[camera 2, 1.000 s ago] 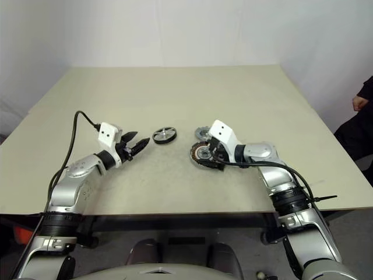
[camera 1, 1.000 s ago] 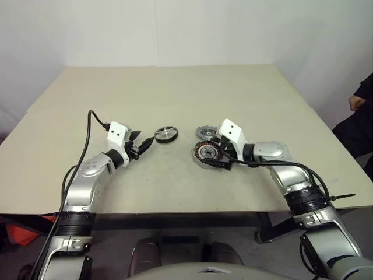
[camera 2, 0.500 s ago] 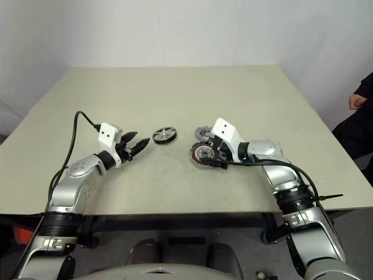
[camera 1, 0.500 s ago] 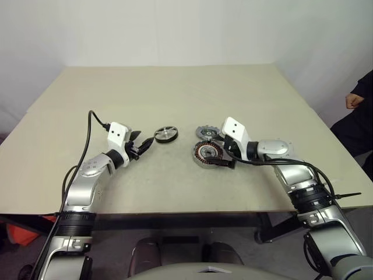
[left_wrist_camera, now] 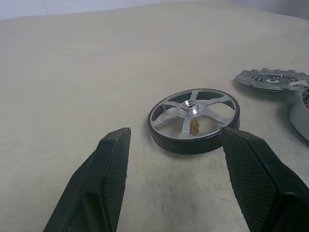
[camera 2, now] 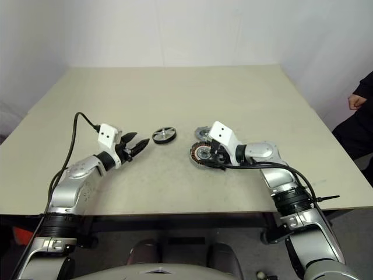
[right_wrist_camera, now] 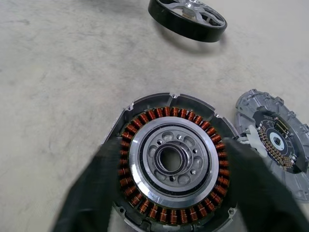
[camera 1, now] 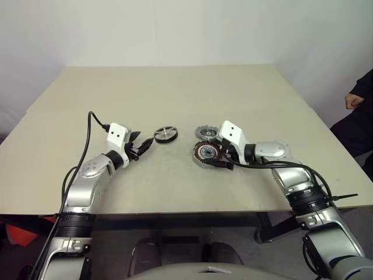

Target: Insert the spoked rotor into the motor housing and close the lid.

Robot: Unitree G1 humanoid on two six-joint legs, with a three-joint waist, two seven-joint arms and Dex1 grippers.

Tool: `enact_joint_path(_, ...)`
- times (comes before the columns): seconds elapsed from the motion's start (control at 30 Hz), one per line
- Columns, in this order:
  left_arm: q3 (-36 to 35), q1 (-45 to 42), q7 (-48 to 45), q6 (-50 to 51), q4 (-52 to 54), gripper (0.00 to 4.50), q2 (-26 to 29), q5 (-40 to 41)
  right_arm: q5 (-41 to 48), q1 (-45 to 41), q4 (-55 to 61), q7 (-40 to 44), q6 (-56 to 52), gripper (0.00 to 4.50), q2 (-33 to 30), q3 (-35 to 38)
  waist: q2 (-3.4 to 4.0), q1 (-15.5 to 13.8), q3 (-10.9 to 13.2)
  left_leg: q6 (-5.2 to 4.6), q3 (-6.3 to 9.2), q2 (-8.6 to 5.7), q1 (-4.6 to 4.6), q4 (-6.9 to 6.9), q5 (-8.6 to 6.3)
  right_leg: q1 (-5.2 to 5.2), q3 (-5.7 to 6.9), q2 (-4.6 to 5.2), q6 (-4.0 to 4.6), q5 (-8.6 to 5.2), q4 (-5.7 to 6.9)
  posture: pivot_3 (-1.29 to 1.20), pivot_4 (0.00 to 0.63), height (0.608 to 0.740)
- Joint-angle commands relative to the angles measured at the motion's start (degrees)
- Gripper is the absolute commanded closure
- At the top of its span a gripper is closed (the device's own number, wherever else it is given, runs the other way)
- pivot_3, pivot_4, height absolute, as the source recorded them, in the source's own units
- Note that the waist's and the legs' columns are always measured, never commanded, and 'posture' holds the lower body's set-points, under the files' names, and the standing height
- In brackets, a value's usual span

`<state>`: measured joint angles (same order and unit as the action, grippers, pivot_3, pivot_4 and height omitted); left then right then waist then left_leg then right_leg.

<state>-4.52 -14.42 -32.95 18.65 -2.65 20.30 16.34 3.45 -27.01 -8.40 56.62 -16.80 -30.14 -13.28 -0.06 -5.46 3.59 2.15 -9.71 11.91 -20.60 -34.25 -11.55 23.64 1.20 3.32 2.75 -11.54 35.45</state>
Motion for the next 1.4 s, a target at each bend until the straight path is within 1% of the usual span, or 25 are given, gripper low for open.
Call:
enact_joint_path(0.03, -0.27, -0.57, 0.15, -1.08, 0.88, 1.37, 0.40, -0.17, 0.06, -1.74, 1.46, -0.76, -0.19, 1.62, 0.02, 0.69, 0.00, 0.00, 0.00, 0.00, 0.00, 0.00, 0.00, 0.00, 0.00, 0.00, 0.00, 0.00, 0.00, 0.00, 0.00, 0.00, 0.000, 0.740)
enact_joint_path(0.43, -0.20, -0.63, 0.11, -0.92, 0.86, 1.37, 0.57, -0.30, 0.35, -1.96, 1.25, -0.98, 0.27, 1.62, -0.11, 1.02, 0.00, 0.00, 0.00, 0.00, 0.00, 0.00, 0.00, 0.00, 0.00, 0.00, 0.00, 0.00, 0.00, 0.00, 0.00, 0.00, 0.000, 0.740)
enact_joint_path(0.5, -0.18, -0.71, 0.08, -0.94, 0.75, 1.37, 0.57, -0.32, 1.19, -1.80, 1.54, -0.65, 0.39, 1.99, 0.04, 1.52, 0.00, 0.00, 0.00, 0.00, 0.00, 0.00, 0.01, 0.00, 0.00, 0.00, 0.00, 0.00, 0.00, 0.00, 0.00, 0.00, 0.000, 0.740)
enact_joint_path(0.53, -0.17, -0.74, 0.07, -0.94, 0.73, 1.37, 0.56, -0.33, 1.44, -1.77, 1.62, -0.53, 0.43, 2.25, 0.08, 1.66, 0.00, 0.00, 0.00, 0.00, 0.00, 0.00, 0.01, 0.00, 0.00, 0.00, 0.00, 0.00, 0.00, 0.00, 0.00, 0.00, 0.000, 0.740)
enact_joint_path(0.73, -0.18, -0.82, 0.14, -0.92, 0.70, 1.37, 0.54, -0.37, 0.34, -2.04, 1.22, -1.69, -0.35, 4.39, -0.11, 1.06, 0.00, 0.00, 0.00, 0.00, 0.00, 0.00, 0.00, 0.00, 0.00, 0.00, 0.00, 0.00, 0.00, 0.00, 0.00, 0.00, 0.000, 0.740)
enact_joint_path(0.9, -0.21, -0.73, 0.24, -0.85, 0.80, 1.37, 0.53, -0.38, -0.63, -1.97, 0.71, -1.55, -0.26, 4.39, -0.87, 0.45, 0.00, 0.00, 0.00, 0.00, 0.00, 0.00, 0.00, 0.00, 0.00, 0.00, 0.00, 0.00, -0.15, -0.09, 0.00, 0.00, 0.000, 0.740)
enact_joint_path(1.13, -0.25, -0.76, 0.29, -0.79, 0.72, 1.37, 0.49, -0.38, -0.97, -1.02, 1.89, 0.41, 0.66, 4.39, -2.48, -0.05, 0.00, -0.01, 0.00, 0.00, 0.00, 0.00, 0.00, 0.00, 0.00, 0.00, 0.00, 0.00, -0.11, -0.06, 0.00, 0.00, 0.000, 0.740)
enact_joint_path(1.4, -0.24, -0.48, 0.42, -0.86, 0.67, 1.37, 0.38, -0.49, -1.70, -0.82, 0.82, -0.13, 0.78, 4.39, -1.52, -0.67, 0.00, 0.00, 0.00, 0.00, 0.00, 0.00, 0.00, 0.00, 0.00, 0.00, 0.00, 0.00, -0.10, -0.06, 0.00, 0.00, 0.000, 0.740)
